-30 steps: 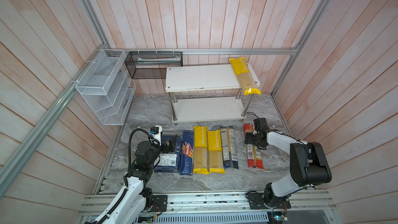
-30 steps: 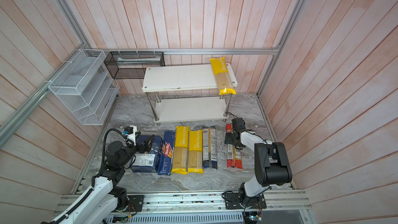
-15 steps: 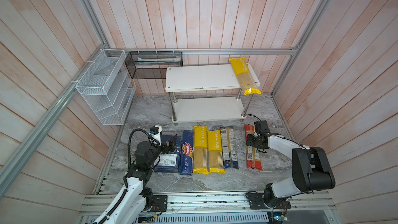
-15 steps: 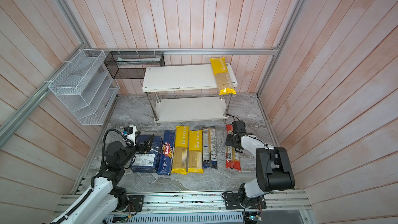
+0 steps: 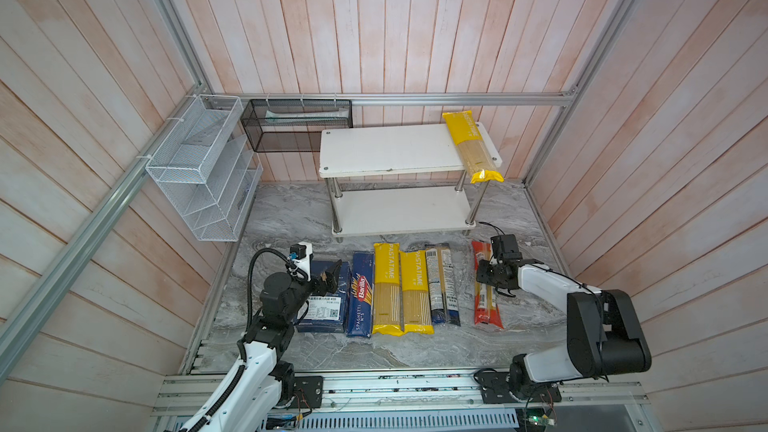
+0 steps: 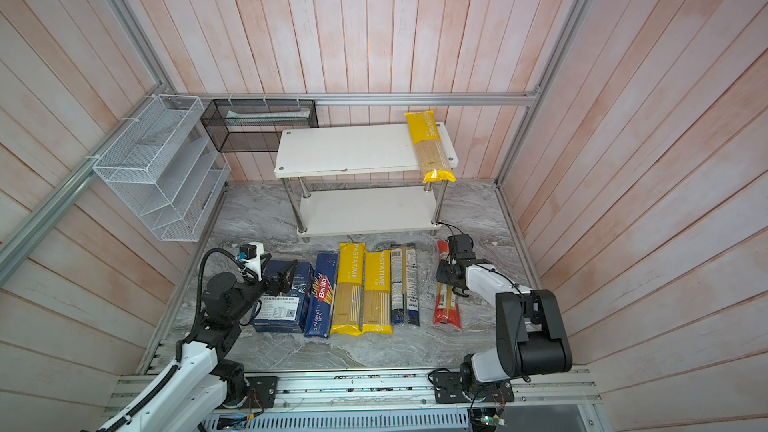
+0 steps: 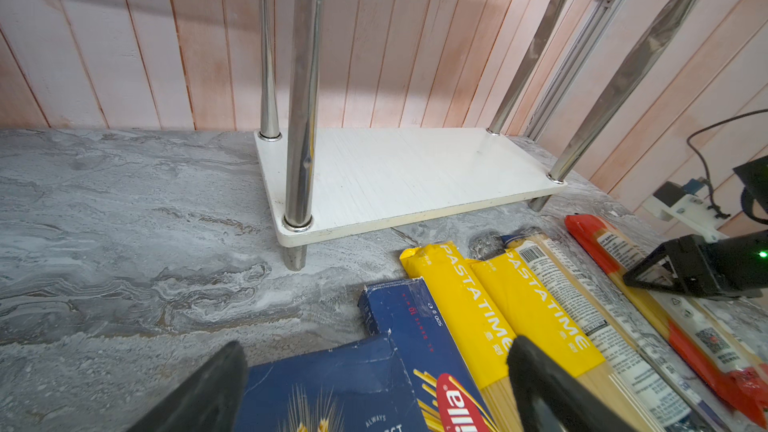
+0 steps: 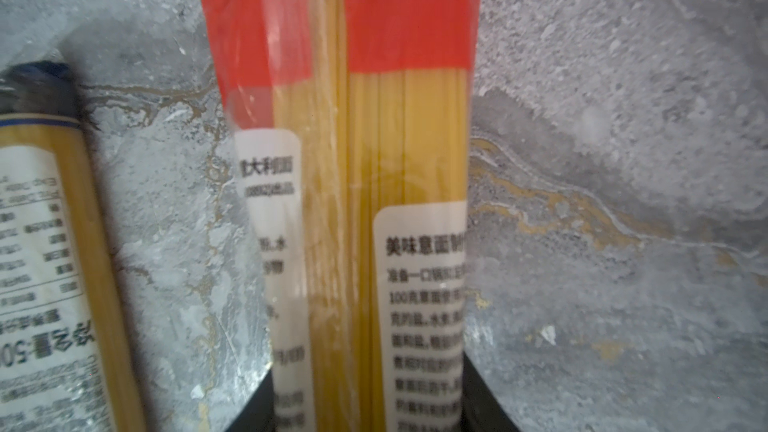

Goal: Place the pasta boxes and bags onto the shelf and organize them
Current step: 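Lower the right gripper and close it on the red spaghetti bag, then lift the red spaghetti bag upright toward the top shelf with the right gripper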

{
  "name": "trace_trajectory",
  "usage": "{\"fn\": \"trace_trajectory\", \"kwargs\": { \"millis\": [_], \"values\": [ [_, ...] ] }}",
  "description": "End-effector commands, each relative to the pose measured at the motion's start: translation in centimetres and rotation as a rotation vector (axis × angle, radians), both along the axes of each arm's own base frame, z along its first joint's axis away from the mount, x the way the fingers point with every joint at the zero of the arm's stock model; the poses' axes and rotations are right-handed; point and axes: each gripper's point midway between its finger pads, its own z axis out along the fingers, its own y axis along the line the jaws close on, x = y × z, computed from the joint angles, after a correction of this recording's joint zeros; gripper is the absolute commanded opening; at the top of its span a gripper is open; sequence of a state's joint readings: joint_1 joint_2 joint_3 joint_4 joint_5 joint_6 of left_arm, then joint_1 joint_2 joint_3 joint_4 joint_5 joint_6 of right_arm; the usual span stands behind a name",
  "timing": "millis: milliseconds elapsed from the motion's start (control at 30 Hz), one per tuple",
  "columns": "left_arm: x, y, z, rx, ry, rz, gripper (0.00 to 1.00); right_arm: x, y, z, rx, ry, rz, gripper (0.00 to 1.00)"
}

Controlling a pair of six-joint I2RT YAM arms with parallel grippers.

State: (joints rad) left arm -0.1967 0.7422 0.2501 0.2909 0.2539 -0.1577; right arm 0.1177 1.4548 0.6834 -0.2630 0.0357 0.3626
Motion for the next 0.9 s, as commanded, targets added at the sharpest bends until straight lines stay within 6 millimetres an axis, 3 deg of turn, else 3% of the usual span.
{"fn": "trace_trajectory", "kwargs": {
  "millis": [0, 233, 467, 867],
  "values": [
    [-0.1, 0.0, 0.1, 0.006, -0.01, -0.005, 1.0, -1.7, 0.6, -0.2, 0.021, 0.051, 0.014, 0.42],
    [-0.1, 0.0, 0.0, 0.007, -0.008, -0.004, 1.0, -1.1, 1.9, 2.0, 0.096, -0.025, 0.038, 0.31],
    [-0.1, 0.0, 0.0, 0.006, -0.008, -0.004, 1.0, -0.6, 2.3, 4.1, 0.121, -0.08, 0.057, 0.26],
    [-0.1, -0.1, 0.0, 0.007, -0.008, -0.006, 1.0, 0.1, 5.1, 11.8, 0.27, -0.244, 0.149, 0.23]
  ]
}}
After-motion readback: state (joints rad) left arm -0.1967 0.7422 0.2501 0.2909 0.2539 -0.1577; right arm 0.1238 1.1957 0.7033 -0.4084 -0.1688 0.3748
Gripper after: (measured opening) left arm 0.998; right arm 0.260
